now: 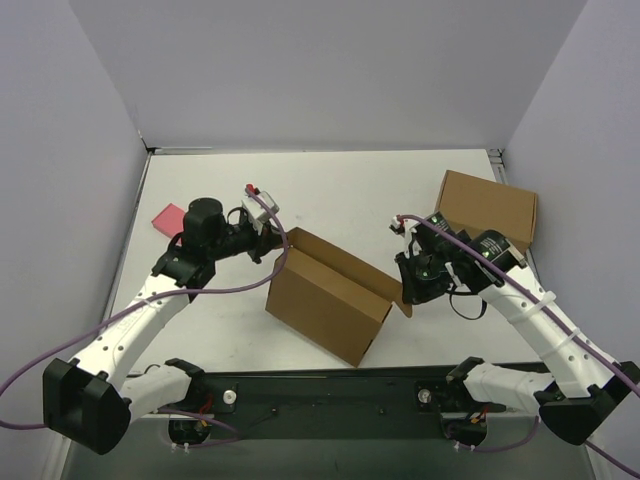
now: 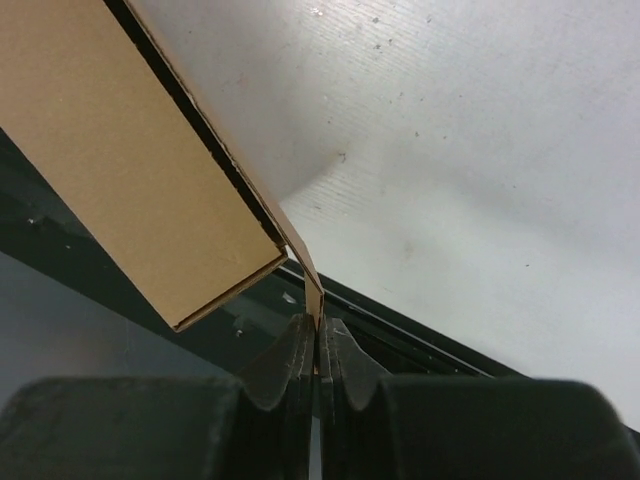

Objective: Fold the paper box

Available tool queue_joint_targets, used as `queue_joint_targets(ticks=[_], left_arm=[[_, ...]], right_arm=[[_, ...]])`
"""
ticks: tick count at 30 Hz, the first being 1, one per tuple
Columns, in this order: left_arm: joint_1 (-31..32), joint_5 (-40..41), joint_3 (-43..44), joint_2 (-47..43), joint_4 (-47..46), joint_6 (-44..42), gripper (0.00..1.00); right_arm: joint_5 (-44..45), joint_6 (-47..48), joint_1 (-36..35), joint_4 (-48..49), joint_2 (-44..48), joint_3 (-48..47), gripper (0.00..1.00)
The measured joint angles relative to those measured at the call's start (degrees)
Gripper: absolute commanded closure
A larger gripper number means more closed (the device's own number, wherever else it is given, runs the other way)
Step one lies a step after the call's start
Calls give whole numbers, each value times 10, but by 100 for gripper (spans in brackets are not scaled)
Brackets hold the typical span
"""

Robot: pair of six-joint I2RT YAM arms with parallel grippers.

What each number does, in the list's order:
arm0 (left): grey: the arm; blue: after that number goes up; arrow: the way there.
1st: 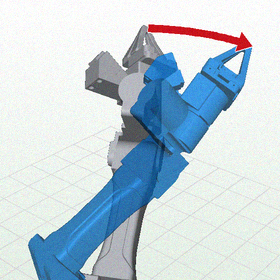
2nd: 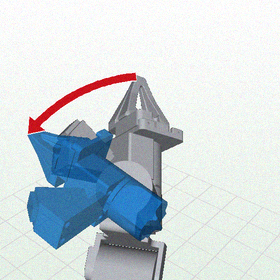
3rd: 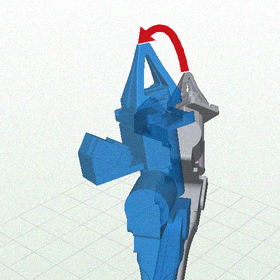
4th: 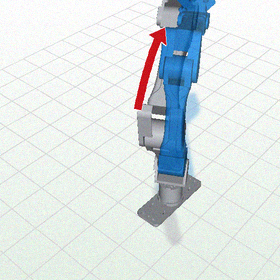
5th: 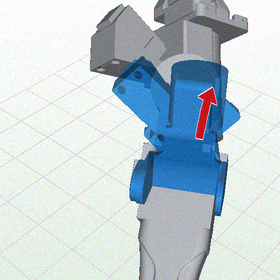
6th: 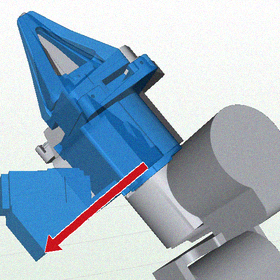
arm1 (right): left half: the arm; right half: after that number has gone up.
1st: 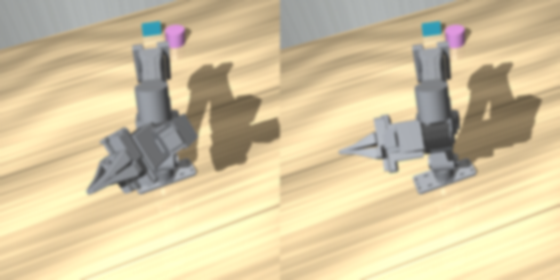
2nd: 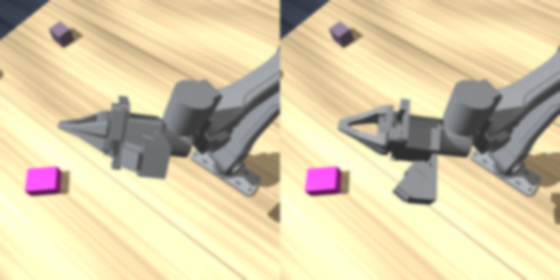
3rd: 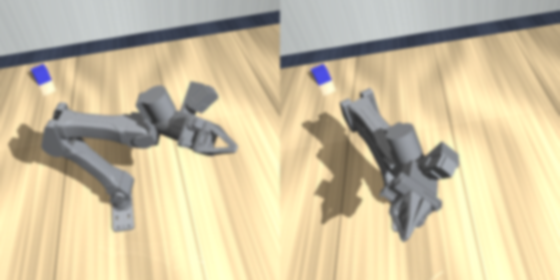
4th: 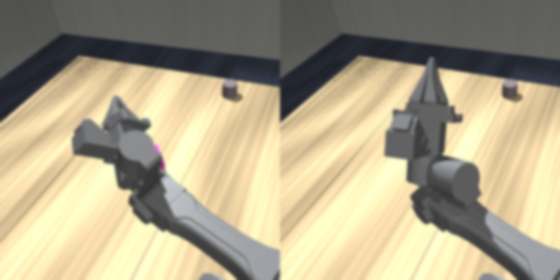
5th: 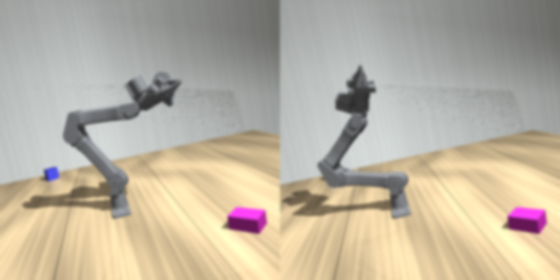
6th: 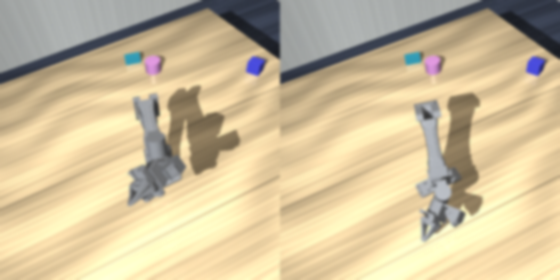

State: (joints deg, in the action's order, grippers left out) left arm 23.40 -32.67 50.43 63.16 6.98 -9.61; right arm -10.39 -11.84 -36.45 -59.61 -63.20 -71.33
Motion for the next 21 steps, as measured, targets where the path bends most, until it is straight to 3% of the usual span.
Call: queue_joint_targets(ticks=[4,14,21], left_arm=[[12,33,-6,-4,-16,28,100],[104,251,-38,-20,-71,111,100],[142,342,-53,-18,-111,146,100]], right_arm=[[29,-5,0,0,-20,-17,100],[196,-43,-5,47,-80,-50,100],[263,-64,-5,101,-79,-55,100]])
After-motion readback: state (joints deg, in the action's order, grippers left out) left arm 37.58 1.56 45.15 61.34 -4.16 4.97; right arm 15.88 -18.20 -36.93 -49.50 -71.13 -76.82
